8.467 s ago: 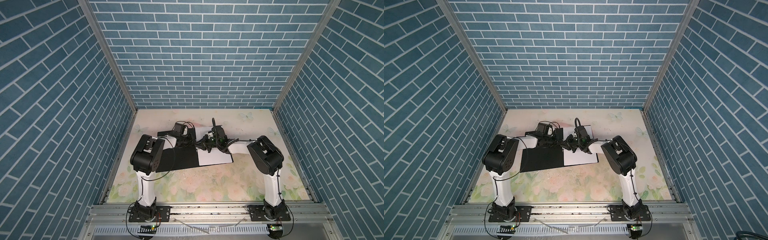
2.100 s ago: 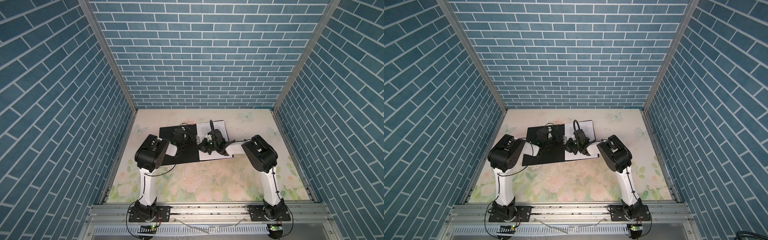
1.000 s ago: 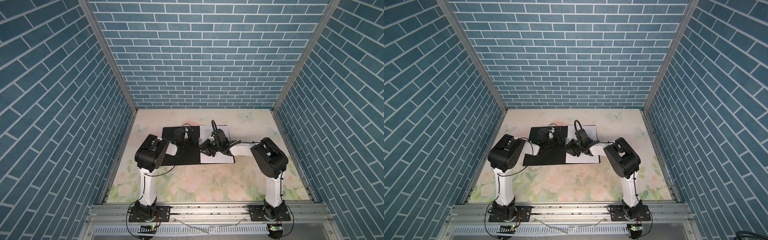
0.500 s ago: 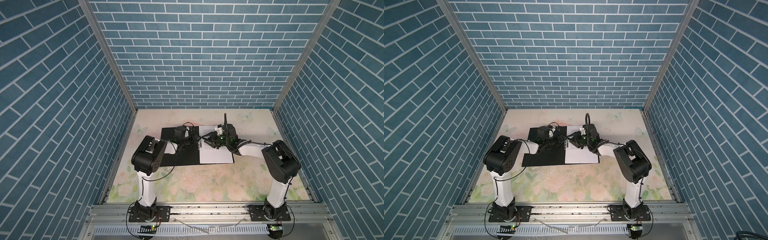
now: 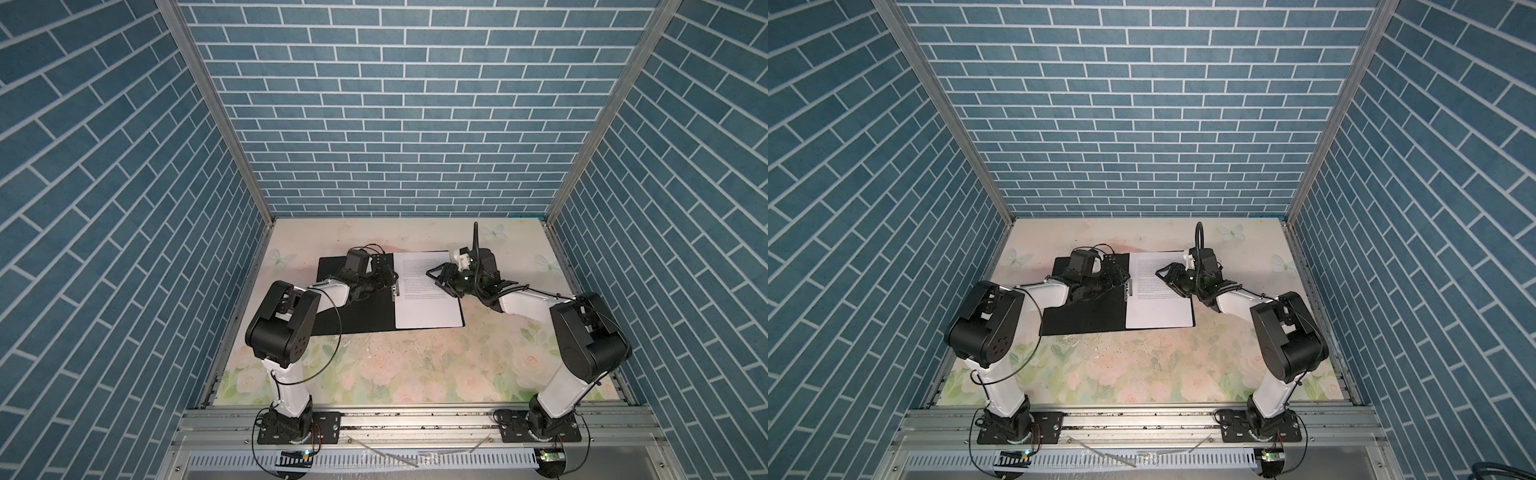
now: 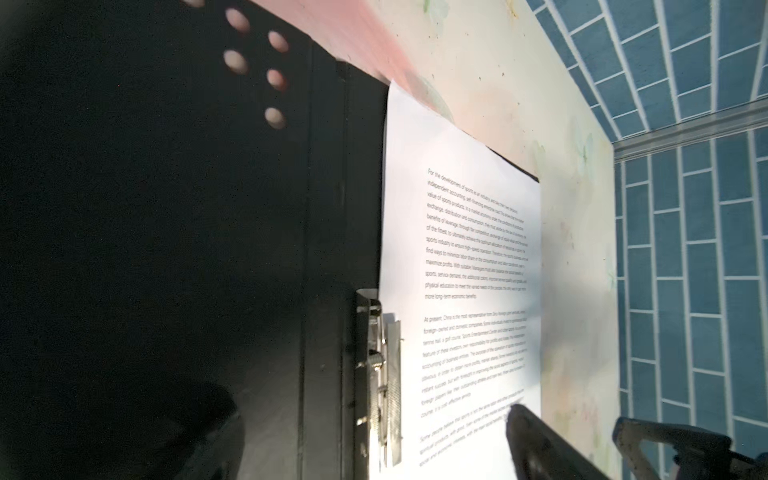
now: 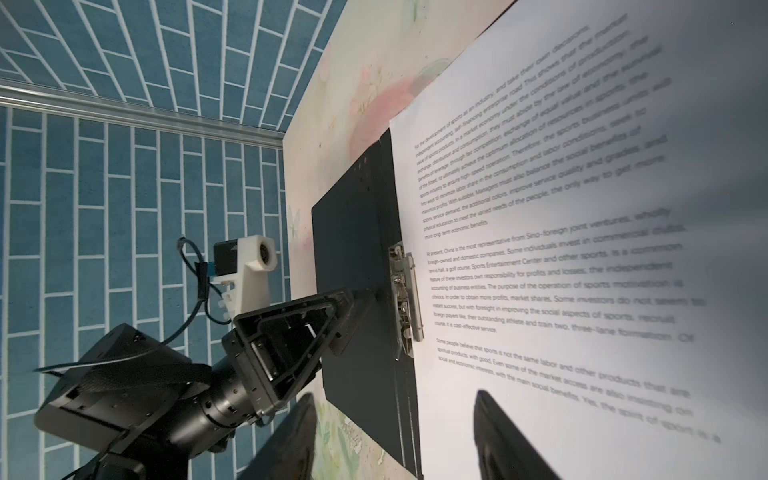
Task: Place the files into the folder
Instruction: 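Lift both grippers away from the clipped sheets and folder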
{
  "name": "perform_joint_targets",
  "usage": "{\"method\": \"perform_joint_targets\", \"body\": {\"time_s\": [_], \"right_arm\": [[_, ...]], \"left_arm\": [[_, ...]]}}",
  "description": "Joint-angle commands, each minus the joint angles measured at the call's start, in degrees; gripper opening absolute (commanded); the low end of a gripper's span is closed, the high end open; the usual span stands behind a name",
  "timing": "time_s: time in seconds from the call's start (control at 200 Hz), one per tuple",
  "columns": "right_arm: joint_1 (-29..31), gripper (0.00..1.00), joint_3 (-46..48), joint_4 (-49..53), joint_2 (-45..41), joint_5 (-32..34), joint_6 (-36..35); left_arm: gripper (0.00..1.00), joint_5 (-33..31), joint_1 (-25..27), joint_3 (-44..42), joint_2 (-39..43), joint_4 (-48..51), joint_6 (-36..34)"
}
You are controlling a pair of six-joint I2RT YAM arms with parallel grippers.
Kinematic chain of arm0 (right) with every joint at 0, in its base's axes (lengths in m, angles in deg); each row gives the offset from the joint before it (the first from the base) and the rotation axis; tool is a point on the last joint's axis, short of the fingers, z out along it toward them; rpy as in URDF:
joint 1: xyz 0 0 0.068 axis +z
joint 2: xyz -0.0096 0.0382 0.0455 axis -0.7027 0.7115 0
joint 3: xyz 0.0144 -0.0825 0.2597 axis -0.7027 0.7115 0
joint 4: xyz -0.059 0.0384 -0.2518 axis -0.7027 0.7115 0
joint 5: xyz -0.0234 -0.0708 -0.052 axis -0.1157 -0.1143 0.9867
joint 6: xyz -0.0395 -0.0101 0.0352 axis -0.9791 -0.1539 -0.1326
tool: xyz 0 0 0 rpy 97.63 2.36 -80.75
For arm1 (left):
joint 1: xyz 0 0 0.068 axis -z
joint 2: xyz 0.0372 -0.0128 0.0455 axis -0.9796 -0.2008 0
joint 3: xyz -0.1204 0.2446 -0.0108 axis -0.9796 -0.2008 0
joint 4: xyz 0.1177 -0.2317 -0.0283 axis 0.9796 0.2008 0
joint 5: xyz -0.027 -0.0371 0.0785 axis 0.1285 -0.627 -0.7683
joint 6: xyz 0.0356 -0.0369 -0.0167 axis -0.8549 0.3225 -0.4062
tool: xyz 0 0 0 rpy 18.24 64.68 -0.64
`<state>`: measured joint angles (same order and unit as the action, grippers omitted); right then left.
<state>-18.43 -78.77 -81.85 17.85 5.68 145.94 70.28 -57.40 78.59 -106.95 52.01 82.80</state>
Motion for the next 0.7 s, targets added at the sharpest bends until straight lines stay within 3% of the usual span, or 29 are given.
{"method": "perform_joint_targets", "body": {"time_s": [0.0, 0.405, 0.695], "right_arm": [[-1.0, 0.62, 2.0, 0.4, -1.9, 1.8, -3.2], [-4.0, 0.65, 3.8, 10.4, -5.3, 11.0, -11.1], [-5.4, 0.79, 4.2, 16.7, -7.3, 20.1, -16.7]], "left_arm": [[1.0, -5.2, 0.0, 0.4, 2.7, 7.7, -4.7], [1.0, -18.6, -0.5, -1.9, 12.3, 18.9, -11.9], [1.0, -24.1, -6.2, -8.4, 21.6, 22.5, -12.8]]}}
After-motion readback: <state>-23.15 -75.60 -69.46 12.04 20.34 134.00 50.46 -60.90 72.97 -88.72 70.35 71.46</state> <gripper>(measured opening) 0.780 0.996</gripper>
